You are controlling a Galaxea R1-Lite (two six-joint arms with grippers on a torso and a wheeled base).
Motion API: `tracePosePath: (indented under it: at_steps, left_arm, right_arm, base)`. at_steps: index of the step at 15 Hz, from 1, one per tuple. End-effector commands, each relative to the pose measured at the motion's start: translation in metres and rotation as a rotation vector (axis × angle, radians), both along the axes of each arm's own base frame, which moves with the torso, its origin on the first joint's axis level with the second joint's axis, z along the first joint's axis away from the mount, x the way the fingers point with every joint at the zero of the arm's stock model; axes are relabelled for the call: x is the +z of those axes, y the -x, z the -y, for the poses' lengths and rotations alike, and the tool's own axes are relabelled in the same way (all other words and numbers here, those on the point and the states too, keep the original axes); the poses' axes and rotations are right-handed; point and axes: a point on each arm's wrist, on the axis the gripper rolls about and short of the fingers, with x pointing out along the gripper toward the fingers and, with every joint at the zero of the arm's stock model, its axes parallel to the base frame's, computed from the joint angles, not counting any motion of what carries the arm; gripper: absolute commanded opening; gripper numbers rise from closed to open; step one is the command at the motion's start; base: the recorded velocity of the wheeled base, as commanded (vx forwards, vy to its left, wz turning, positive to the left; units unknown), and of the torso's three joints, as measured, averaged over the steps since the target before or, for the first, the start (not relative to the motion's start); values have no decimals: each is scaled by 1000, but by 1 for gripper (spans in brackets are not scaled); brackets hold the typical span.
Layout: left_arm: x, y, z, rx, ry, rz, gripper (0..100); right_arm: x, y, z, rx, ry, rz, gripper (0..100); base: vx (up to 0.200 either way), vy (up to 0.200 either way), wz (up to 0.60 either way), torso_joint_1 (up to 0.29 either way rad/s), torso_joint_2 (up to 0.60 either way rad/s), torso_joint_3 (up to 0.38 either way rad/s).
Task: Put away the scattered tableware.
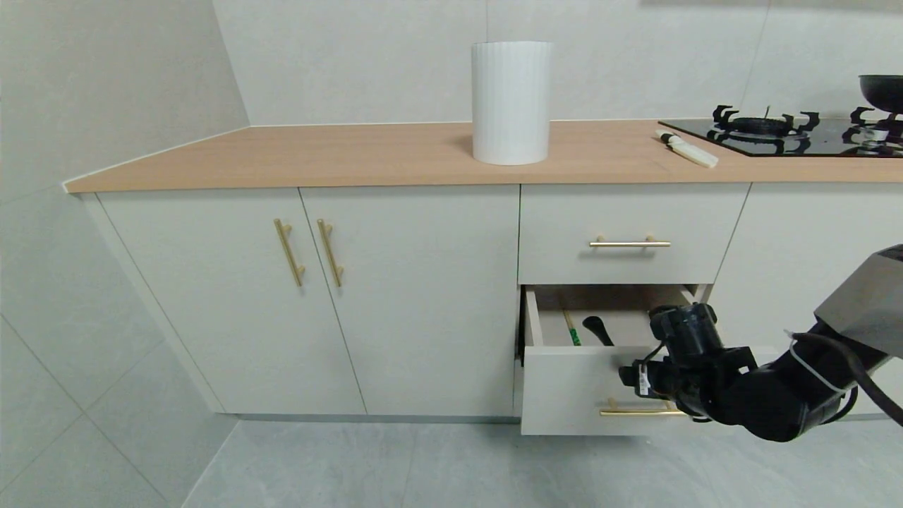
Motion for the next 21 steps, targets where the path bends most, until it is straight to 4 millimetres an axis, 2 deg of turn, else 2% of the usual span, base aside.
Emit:
tracePosePath:
  at_steps: [1, 7, 9, 14, 21]
  left_arm:
    - [0, 0, 0, -1, 0, -1, 100]
    - [0, 0, 0, 0, 0, -2, 100]
    - [0, 0, 0, -1, 0, -1, 100]
    - [0, 0, 0, -1, 0, -1, 100]
    - [0, 0, 0, 0, 0, -1, 100]
  right_arm:
    - [-7, -20, 6, -7, 19, 10, 100]
    - [-8, -68, 0, 0, 28, 97, 100]
    - [-9, -75, -2, 7, 19, 109, 100]
    - [-10, -108, 0, 7, 15, 174, 100]
    - [-17, -131, 6, -25, 3, 212, 100]
  base:
    - [0, 0, 0, 0, 0, 0]
    - [0, 0, 0, 0, 0, 0]
    - [0, 0, 0, 0, 0, 0]
    - [0, 0, 0, 0, 0, 0]
    - [0, 0, 0, 0, 0, 0]
